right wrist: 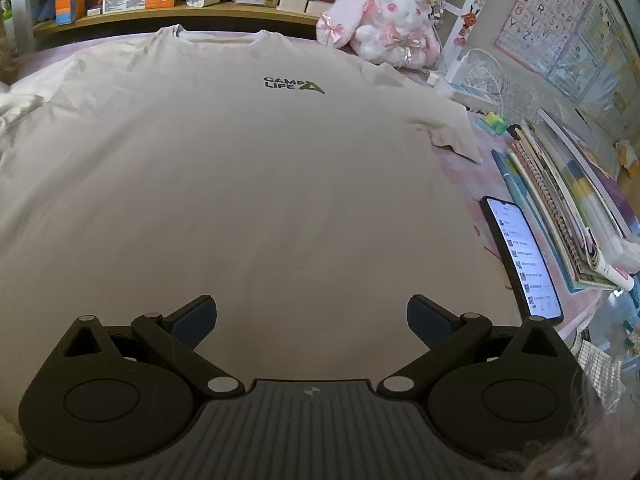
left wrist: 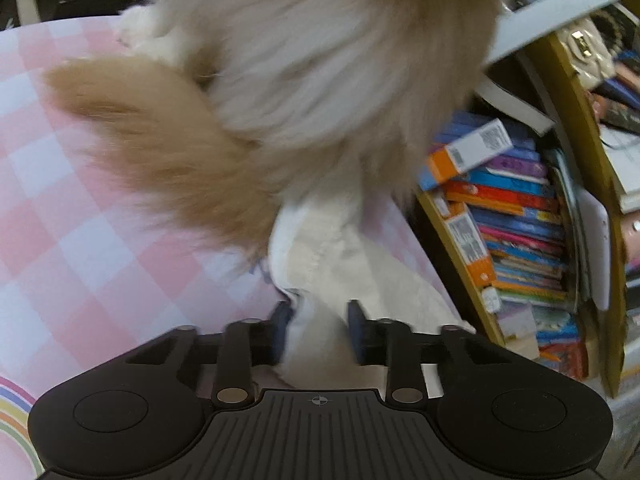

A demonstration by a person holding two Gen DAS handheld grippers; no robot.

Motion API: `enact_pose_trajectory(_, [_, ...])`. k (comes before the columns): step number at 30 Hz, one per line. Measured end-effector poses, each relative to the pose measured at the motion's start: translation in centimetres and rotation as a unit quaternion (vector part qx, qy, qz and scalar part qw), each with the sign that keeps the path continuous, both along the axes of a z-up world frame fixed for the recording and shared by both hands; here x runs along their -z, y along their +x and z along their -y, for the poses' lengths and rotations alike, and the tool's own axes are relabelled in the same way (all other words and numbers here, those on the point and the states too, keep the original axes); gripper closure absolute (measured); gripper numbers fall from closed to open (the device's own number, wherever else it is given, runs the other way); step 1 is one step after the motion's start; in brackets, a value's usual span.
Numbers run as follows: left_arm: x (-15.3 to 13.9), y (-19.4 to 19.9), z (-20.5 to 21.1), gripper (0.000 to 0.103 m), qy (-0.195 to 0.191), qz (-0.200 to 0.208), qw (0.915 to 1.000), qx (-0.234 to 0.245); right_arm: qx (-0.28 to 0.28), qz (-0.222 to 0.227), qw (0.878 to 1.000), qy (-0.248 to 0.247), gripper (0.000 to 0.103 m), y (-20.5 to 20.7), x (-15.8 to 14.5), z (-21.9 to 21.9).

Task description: Fold clothes

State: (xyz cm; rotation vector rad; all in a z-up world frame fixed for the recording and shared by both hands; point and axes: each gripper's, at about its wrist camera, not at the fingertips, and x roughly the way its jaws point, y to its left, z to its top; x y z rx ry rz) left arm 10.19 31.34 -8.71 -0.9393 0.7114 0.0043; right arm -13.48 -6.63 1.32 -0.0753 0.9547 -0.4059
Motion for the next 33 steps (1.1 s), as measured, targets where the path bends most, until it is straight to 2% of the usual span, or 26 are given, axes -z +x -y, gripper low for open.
enact_pose_trajectory(1, [0.1,0.0,-0.2,0.084,-0.004,-0.001,1.0000,-0.002,-0.001,0.000,1.000,0.000,0.000,0.1,0.0,0.0])
enact_pose_trajectory(4, [0.0,-0.1,-0.3,0.097,-0.004,-0.002,1.0000,-0.003,-0.003,0.002,1.000,-0.001,0.000,0.2,0.0,0.2])
enact_pose_trajectory(6, [-0.3,-0.1,-0.2,0.098,-0.002,0.001,1.0000,-0.002,-0.003,0.002,1.000,0.001,0.000,0.3,0.0,0.5])
enact_pose_trajectory(10, [-2.8,-0.1,1.2,0.098,0.027,0.043,0.9985,0.017,-0.005,0.004,1.000,0.004,0.000,0.5,0.1,1.3])
enact_pose_trajectory(14, [-6.2,1.0,4.7,0.098,0.086,0.087,0.9907,0.059,-0.012,0.011,1.000,0.012,0.000,0.9,0.3,2.8])
enact_pose_trajectory(17, [-8.5,1.7,8.7,0.098,0.142,0.107,0.9792,0.097,-0.029,0.019,0.999,0.021,0.000,1.5,0.4,4.3])
enact_pose_trajectory(19, [-9.8,2.1,11.6,0.098,0.182,0.116,0.9682,0.126,-0.044,0.023,0.998,0.027,0.000,2.1,0.3,5.4])
enact_pose_trajectory(21, [-10.4,2.5,15.0,0.098,0.226,0.121,0.9522,0.166,-0.058,0.030,0.997,0.033,0.000,2.7,0.1,6.7])
enact_pose_trajectory(23, [-10.3,2.7,19.2,0.098,0.280,0.116,0.9275,0.219,-0.072,0.038,0.996,0.038,0.000,3.1,-0.1,8.0])
enact_pose_trajectory(26, [-8.0,2.3,25.5,0.095,0.359,0.086,0.8797,0.299,-0.089,0.043,0.994,0.047,0.000,3.6,-0.2,9.8])
enact_pose_trajectory(27, [-6.9,1.9,26.8,0.092,0.365,0.070,0.8735,0.314,-0.094,0.043,0.993,0.051,0.000,3.7,-0.2,10.4])
enact_pose_trajectory(28, [-5.9,1.6,27.8,0.088,0.363,0.055,0.8711,0.326,-0.098,0.042,0.993,0.056,0.000,3.8,-0.1,10.9])
enact_pose_trajectory(29, [-5.3,1.3,28.3,0.088,0.347,0.044,0.8769,0.330,-0.102,0.042,0.992,0.060,0.000,3.9,-0.1,11.4])
enact_pose_trajectory(31, [-4.7,0.7,28.3,0.069,0.320,0.026,0.8930,0.315,-0.104,0.040,0.991,0.069,0.000,4.1,0.1,12.4])
enact_pose_trajectory(32, [-4.7,0.5,27.9,0.049,0.313,0.021,0.9006,0.301,-0.104,0.039,0.991,0.074,0.000,4.3,0.2,12.9])
enact_pose_trajectory(33, [-5.0,0.2,27.4,0.036,0.311,0.025,0.9073,0.281,-0.105,0.038,0.991,0.080,0.000,4.4,0.3,13.3])
